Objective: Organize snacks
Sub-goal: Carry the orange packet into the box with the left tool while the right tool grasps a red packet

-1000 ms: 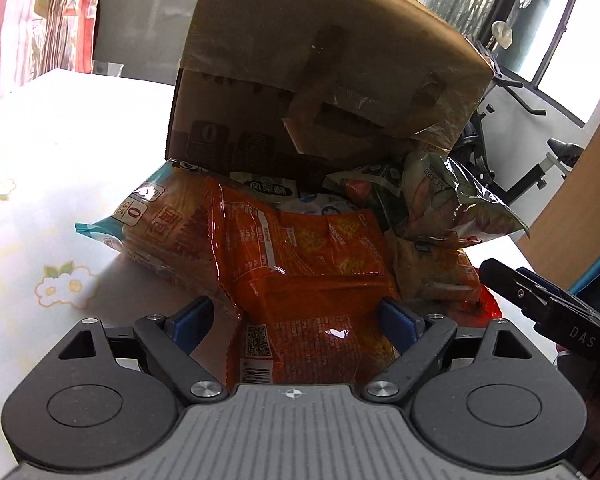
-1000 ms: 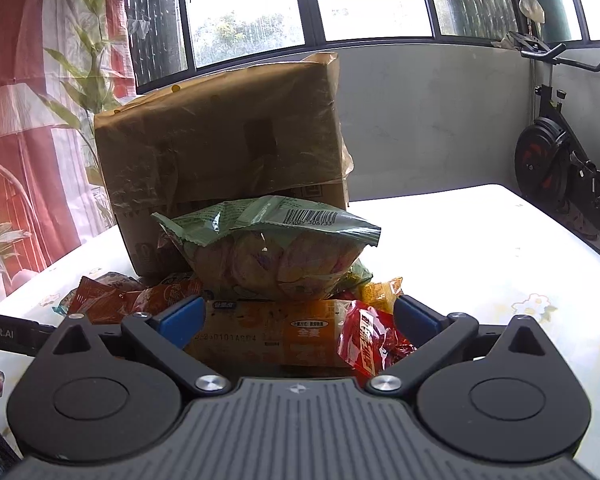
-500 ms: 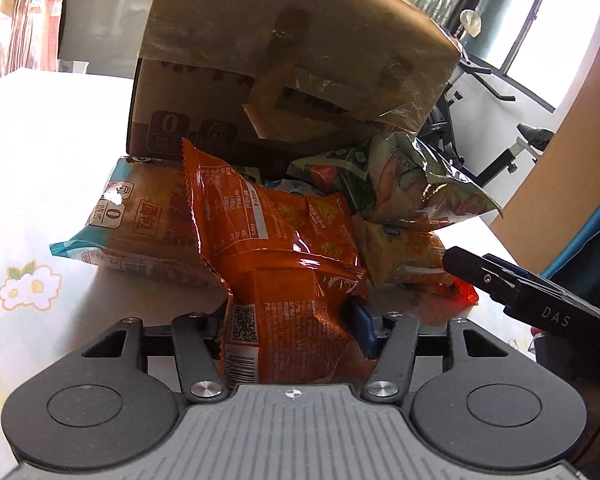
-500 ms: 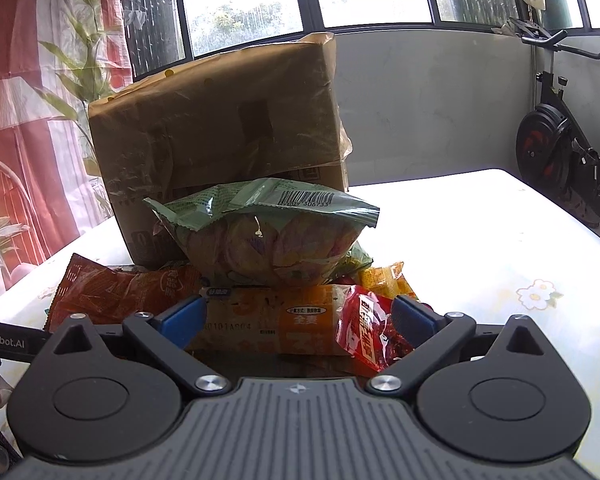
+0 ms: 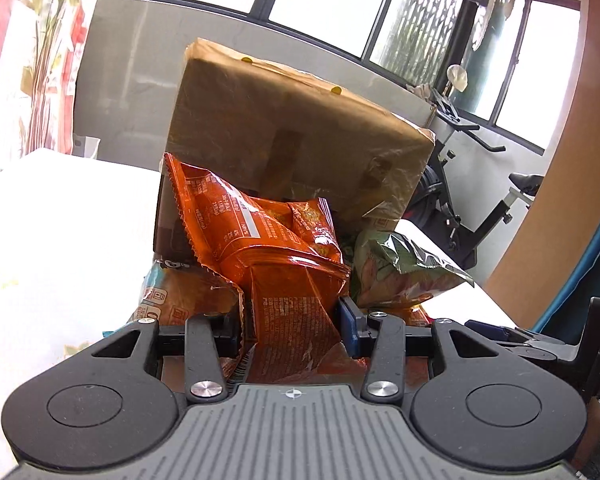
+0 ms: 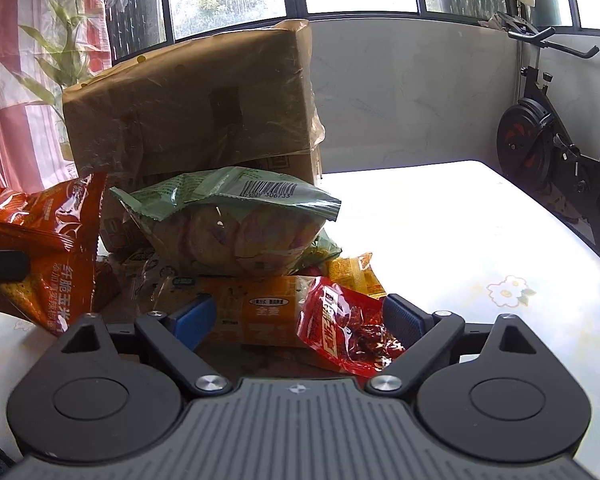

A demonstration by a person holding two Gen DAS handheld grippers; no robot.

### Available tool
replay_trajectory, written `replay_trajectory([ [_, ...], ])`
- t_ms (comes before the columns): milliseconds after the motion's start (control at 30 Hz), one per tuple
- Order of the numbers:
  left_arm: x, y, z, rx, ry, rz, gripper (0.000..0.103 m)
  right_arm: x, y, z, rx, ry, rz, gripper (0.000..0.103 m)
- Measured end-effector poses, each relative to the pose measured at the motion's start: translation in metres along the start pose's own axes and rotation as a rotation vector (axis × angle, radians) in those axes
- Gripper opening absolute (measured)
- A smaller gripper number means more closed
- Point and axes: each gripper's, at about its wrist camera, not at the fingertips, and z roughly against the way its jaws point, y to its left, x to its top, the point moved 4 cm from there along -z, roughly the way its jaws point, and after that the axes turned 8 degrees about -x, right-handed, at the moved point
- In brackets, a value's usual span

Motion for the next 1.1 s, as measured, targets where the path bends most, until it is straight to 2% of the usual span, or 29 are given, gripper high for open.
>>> replay_trajectory([
  [167, 0.001, 0.002, 0.001, 0.007, -0.008, 0.005, 0.047, -0.006, -0.002, -0.005, -0.044, 0.05, 0.156, 0.074],
  [267, 0.0, 0.002, 0.001, 0.002, -0.006, -0.003, 0.047, -0.011, -0.004, -0.009, -0.065, 0.075, 0.221, 0.06],
  [333, 0.0, 0.004, 0.001, 0.0, -0.003, -0.004, 0.047, -0.013, -0.007, -0.012, -0.07, 0.089, 0.22, 0.051],
  [433, 0.0, 0.006, 0.0, 0.003, 0.0, -0.002, 0.047, -0.013, -0.006, -0.013, -0.047, 0.088, 0.221, 0.034],
  [500, -0.001, 0.006, 0.0, 0.006, 0.002, -0.003, 0.047, -0.014, -0.003, -0.014, -0.038, 0.086, 0.248, 0.006],
  [567, 0.0, 0.006, 0.001, 0.006, 0.001, -0.004, 0.047, -0.014, -0.003, -0.012, -0.059, 0.072, 0.252, 0.005],
  [600, 0.0, 0.006, 0.001, 0.007, -0.002, -0.005, 0.047, -0.012, -0.004, -0.01, -0.05, 0.062, 0.235, 0.0],
  [900, 0.005, 0.005, 0.009, 0.023, -0.038, -0.019, 0.047, 0.014, -0.028, 0.02, -0.047, -0.021, 0.117, 0.0],
  [1100, 0.026, 0.008, 0.019, 0.062, -0.097, -0.055, 0.047, 0.044, -0.034, 0.044, -0.031, -0.113, 0.08, 0.0],
])
